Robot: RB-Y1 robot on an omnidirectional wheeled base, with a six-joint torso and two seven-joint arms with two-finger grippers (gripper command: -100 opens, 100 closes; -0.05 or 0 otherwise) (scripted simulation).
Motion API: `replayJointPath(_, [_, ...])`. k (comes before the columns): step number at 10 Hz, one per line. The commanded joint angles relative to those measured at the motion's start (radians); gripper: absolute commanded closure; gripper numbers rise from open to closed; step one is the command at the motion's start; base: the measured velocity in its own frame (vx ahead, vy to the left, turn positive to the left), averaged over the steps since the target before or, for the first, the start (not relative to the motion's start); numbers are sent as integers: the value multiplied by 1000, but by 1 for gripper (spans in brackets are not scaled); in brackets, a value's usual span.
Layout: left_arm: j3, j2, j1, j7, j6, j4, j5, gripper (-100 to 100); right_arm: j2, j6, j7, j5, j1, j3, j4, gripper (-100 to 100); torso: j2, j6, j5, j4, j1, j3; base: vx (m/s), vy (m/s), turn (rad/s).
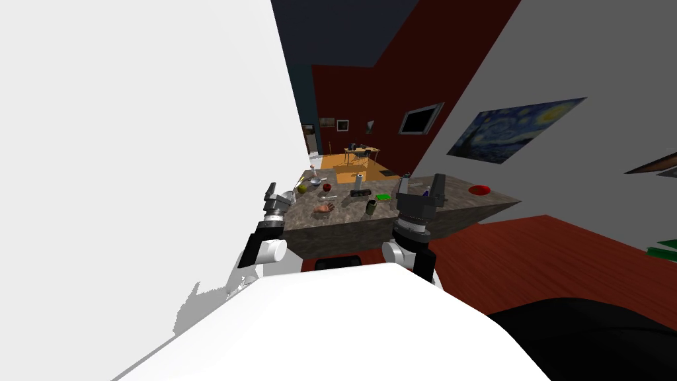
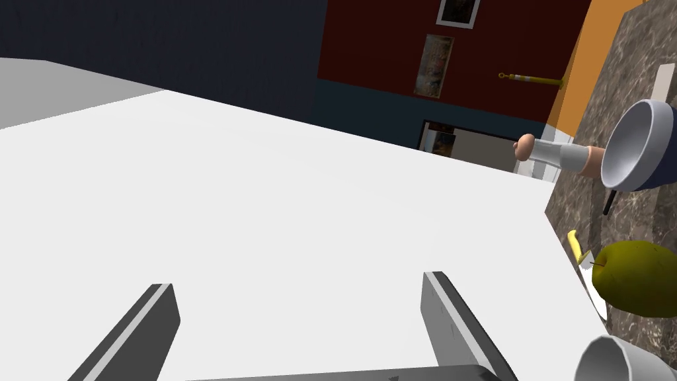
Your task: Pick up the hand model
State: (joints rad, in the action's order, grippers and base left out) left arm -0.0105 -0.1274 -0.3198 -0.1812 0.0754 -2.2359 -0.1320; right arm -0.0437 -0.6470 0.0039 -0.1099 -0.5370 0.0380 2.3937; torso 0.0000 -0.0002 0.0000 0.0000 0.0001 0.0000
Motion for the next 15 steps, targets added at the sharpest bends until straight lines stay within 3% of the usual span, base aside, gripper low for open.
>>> replayJointPath(1, [0,0,0,0,0,0,0,-100,0,0,0,0,0,0,0,0,0,0,0,0,0,0,1,-6,-18])
replayJointPath(2, [0,0,0,0,0,0,0,-100,0,0,0,0,0,0,0,0,0,0,0,0,0,0,0,0,0])
replayJointPath(13, [-4,-4,102,-60,-290,27,-64,-100,0,0,0,0,0,0,0,0,0,0,0,0,-1,0,1,-10,-28])
replayJointPath(15, [-4,-4,102,-60,-290,27,-64,-100,0,0,0,0,0,0,0,0,0,0,0,0,1,0,-1,9,24])
